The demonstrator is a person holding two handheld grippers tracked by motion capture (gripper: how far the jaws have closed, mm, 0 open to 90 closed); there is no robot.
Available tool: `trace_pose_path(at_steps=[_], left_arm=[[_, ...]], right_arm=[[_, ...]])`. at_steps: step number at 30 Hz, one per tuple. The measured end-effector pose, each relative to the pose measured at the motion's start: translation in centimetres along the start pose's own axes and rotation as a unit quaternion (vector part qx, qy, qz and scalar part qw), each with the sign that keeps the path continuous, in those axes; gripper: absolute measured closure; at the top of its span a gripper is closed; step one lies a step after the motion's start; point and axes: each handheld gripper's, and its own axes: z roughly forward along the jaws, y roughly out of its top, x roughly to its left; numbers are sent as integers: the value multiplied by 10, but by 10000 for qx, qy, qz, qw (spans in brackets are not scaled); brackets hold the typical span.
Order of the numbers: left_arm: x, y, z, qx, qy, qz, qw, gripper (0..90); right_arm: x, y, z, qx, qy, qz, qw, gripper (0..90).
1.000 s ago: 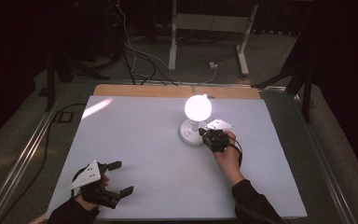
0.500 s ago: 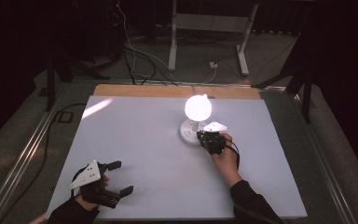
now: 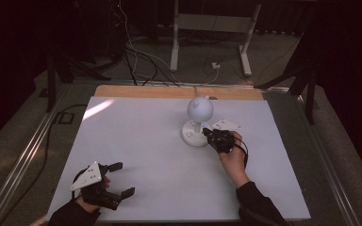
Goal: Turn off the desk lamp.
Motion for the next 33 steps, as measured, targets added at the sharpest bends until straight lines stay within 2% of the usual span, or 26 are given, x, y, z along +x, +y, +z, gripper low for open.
trace_pose_path(at_steps=[4, 6, 11, 15, 17, 18, 20, 21, 23, 24, 26, 28, 31, 33], left_arm=[[0, 0, 0, -8, 9, 1, 10000, 6], [0, 0, 0, -10, 17, -12, 10000, 6], [1, 1, 1, -11, 43, -46, 10000, 6], [2, 1, 1, -5, 56, -45, 10000, 6], [2, 0, 1, 1, 56, -50, 10000, 6], [2, 0, 1, 0, 58, -49, 10000, 6], [2, 0, 1, -12, 48, -59, 10000, 6], [2, 0, 1, -9, 45, -60, 10000, 6], [2, 0, 0, -6, 36, -52, 10000, 6], [2, 0, 0, -10, 36, -50, 10000, 6], [2, 0, 0, -26, 25, -52, 10000, 6], [2, 0, -1, -30, 29, -49, 10000, 6], [1, 0, -1, -47, 26, -56, 10000, 6], [1, 0, -1, -59, 8, -45, 10000, 6]], right_arm=[[1, -3, 0, -47, 32, -199, 9998, 798], [1, -1, -1, -30, 187, -281, 9994, 730], [2, -1, -1, 115, 424, -223, 9988, 590], [5, -2, -1, 134, 432, -300, 9985, 473], [5, -1, 1, 192, 426, -293, 9985, 373], [5, -1, 1, 210, 412, -269, 9986, 363], [6, 0, 3, 295, 514, -174, 9981, 264], [7, 0, 3, 324, 505, -172, 9980, 248], [8, 0, 4, 352, 615, -112, 9974, 158], [9, 1, 4, 355, 620, -120, 9974, 140], [8, 0, 2, 326, 852, -150, 9957, 0], [8, 1, 0, 317, 929, -167, 9950, 0], [4, 1, -3, 255, 1115, -37, 9934, 0], [3, 0, -5, 191, 1107, -39, 9937, 0]])
